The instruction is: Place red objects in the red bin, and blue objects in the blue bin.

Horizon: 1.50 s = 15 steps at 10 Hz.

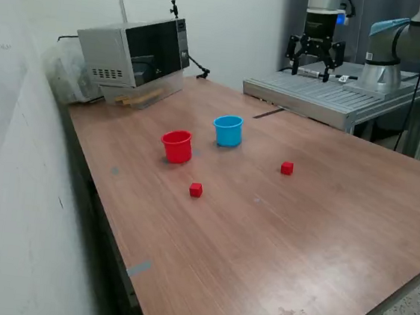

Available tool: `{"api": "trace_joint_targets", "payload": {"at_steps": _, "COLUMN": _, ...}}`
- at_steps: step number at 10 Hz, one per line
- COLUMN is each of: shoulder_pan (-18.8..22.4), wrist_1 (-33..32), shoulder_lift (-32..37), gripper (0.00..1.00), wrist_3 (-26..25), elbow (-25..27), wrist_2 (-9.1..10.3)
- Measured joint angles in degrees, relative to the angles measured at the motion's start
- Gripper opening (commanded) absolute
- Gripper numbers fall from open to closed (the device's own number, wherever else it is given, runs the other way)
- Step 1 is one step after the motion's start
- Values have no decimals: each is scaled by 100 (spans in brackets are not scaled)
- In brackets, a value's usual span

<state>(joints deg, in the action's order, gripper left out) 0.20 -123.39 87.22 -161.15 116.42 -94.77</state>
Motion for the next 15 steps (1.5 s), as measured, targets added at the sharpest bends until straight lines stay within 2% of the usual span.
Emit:
{"api": "trace_joint_targets", "payload": {"at_steps": 2, "shoulder_pan": 327, "wrist_1": -118, "shoulder_lift": -161, "gripper": 100, "wrist_3": -9, "elbow": 25, "wrist_2": 168}}
{"api": "trace_joint_targets", "payload": {"at_steps": 4, "shoulder_pan": 477, "wrist_1": -360, "shoulder_lift": -659, "gripper": 100, "wrist_3": -12, "elbow": -223, "wrist_2": 305}}
{"api": "trace_joint_targets", "payload": {"at_steps": 10, "shoulder_pan": 476, "wrist_1": -964, "shoulder_lift": -2473, "gripper": 100, "wrist_3": -13, "elbow": -1610, "wrist_2": 560}}
{"api": "trace_joint_targets", "payload": {"at_steps": 15, "shoulder_pan": 434, "wrist_1": -1400, "shoulder_lift": -3099, "gripper": 100, "wrist_3": -7, "elbow": -1783, "wrist_2": 821}}
